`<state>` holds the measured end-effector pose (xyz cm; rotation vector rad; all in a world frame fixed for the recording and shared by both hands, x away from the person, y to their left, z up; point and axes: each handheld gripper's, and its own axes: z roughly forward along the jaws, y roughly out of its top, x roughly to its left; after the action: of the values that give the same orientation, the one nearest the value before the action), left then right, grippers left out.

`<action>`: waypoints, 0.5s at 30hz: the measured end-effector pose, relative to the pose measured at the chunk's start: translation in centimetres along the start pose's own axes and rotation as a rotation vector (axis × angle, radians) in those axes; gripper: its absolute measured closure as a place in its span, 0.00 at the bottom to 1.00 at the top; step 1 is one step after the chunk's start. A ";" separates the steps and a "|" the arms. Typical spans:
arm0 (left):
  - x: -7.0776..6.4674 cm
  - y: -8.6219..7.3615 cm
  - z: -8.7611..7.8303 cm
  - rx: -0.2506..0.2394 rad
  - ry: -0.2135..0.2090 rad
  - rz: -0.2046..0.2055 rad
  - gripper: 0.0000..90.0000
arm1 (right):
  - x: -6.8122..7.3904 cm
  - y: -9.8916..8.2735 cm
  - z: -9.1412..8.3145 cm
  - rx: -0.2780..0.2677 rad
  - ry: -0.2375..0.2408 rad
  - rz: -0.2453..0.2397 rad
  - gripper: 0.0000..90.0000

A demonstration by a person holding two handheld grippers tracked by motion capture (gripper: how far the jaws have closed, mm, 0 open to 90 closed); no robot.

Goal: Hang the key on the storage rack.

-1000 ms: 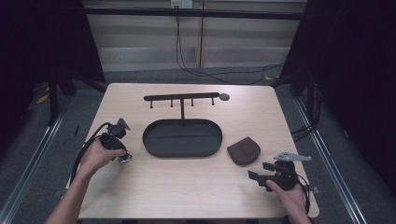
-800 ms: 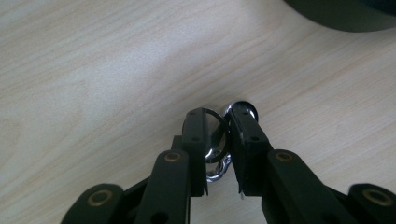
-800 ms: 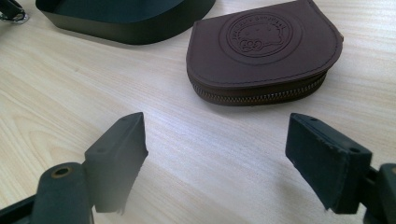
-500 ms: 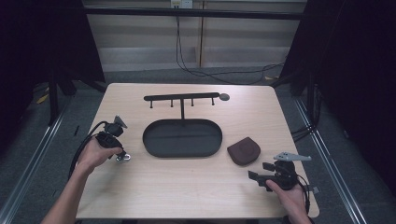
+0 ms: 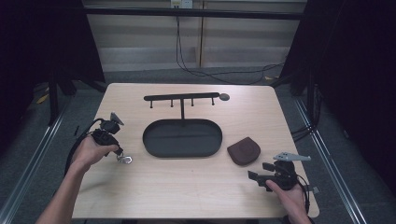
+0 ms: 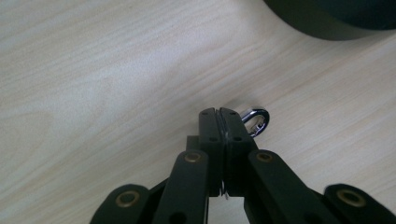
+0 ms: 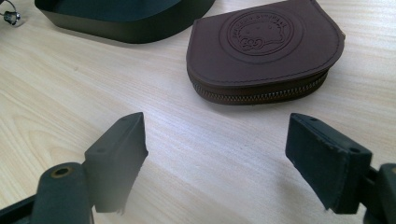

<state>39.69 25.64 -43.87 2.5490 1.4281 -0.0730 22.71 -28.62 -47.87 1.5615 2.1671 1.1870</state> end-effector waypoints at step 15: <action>0.4 -0.4 -3.2 -0.041 0.011 -0.006 0.99 | -0.1 0.0 0.0 0.003 -0.002 0.002 0.22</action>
<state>39.37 26.88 -40.92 2.5160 1.4266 -0.0304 22.74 -28.65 -47.90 1.5660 2.1676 1.1832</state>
